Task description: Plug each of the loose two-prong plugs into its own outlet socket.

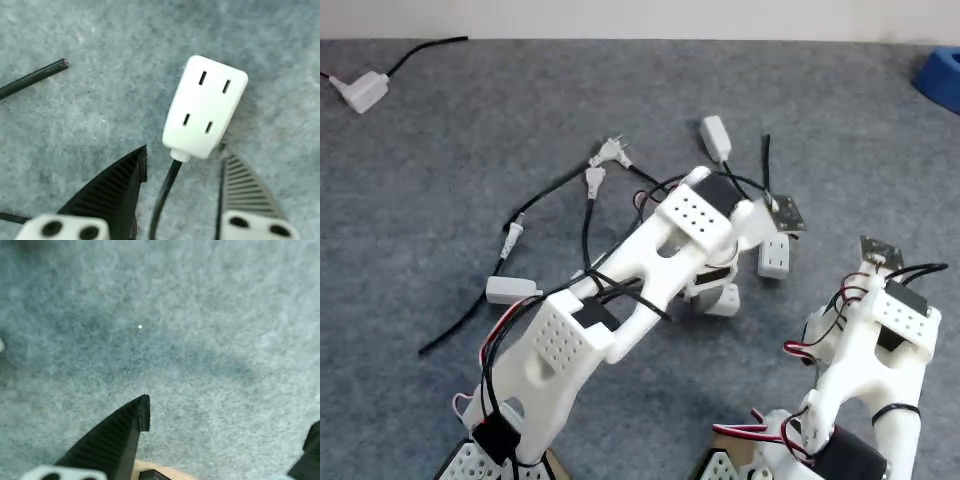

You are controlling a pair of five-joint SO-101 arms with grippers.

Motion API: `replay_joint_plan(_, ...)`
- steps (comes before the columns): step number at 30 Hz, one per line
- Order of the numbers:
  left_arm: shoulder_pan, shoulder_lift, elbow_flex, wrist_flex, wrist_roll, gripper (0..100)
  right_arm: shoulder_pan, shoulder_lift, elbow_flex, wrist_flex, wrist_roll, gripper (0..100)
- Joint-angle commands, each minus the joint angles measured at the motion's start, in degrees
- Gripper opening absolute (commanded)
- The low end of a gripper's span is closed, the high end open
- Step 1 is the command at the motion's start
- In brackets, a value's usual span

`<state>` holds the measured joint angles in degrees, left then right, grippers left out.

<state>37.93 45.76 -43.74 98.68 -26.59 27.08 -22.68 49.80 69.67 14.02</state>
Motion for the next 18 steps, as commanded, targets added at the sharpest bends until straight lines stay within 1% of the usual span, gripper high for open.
replay_joint_plan(1, -0.7, -1.0, -2.7, 2.4, 0.6, 27, -0.2, -1.5, -4.8, 2.7, 0.6, 45.0)
replay_joint_plan(4, -0.7, -1.1, -2.6, 2.5, 0.6, 27, 0.0, -1.5, -6.3, 3.3, 0.6, 45.0)
replay_joint_plan(9, -4.5, -4.4, -2.6, 2.5, 0.5, 27, -0.2, -1.4, -6.7, 3.3, 0.6, 45.0)
replay_joint_plan(14, -11.6, -10.8, -2.6, 2.5, 0.5, 27, -0.3, -0.9, -9.4, 4.8, 0.6, 45.0)
replay_joint_plan(18, -19.0, -16.6, -2.6, 2.5, 0.5, 27, -2.3, -0.8, -16.0, 8.1, 0.5, 45.0)
